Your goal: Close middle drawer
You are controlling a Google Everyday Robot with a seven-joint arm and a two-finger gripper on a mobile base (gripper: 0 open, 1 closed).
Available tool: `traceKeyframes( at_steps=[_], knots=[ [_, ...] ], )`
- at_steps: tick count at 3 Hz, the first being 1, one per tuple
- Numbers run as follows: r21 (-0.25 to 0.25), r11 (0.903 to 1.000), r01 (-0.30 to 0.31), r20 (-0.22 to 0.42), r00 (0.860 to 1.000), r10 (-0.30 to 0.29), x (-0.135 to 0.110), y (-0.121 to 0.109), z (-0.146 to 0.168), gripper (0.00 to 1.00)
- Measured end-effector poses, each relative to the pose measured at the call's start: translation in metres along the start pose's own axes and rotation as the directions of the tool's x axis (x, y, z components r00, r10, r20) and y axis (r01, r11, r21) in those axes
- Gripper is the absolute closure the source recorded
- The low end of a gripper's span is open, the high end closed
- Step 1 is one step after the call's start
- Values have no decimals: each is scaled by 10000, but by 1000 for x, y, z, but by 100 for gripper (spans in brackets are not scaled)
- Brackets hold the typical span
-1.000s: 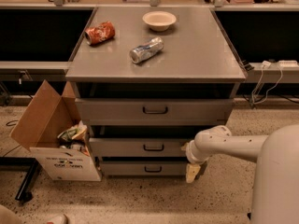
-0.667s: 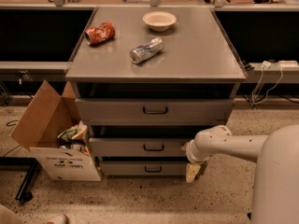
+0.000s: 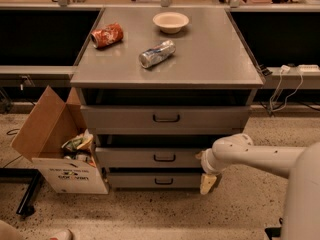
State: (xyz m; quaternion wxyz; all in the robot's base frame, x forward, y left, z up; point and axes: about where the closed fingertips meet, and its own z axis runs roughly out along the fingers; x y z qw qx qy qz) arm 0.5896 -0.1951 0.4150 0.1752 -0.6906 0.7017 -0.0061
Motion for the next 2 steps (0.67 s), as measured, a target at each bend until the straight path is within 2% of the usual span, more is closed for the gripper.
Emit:
traceKeyframes(
  at_steps=[1, 2],
  knots=[
    [97, 10000, -18, 150, 9999, 17, 12, 5, -58, 0],
    [182, 9998, 25, 272, 9996, -30, 16, 8, -86, 0]
  ],
)
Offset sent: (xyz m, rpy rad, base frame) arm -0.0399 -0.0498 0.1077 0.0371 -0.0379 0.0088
